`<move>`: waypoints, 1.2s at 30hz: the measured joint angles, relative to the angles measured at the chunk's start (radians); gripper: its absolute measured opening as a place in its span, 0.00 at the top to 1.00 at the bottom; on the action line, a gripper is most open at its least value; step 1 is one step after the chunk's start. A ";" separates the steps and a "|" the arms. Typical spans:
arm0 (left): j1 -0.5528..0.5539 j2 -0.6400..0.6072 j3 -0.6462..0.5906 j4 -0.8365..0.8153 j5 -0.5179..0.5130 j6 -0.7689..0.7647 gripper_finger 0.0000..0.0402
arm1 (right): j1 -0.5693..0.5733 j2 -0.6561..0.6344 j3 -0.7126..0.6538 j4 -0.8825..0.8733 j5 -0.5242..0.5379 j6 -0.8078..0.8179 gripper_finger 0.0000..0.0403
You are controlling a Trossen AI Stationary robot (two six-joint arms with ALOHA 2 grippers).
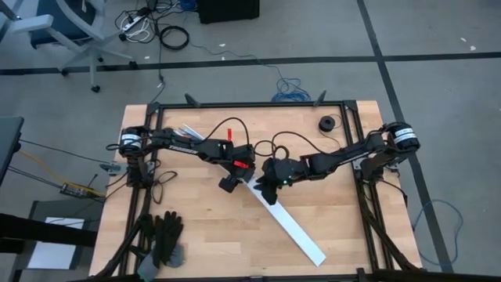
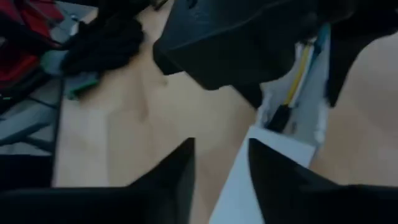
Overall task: Ziptie cables
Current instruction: Close the white cable duct
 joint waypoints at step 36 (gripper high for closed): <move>0.000 0.000 0.000 0.023 0.000 -0.042 0.37 | 0.075 -0.004 0.000 -0.191 -0.055 0.411 0.12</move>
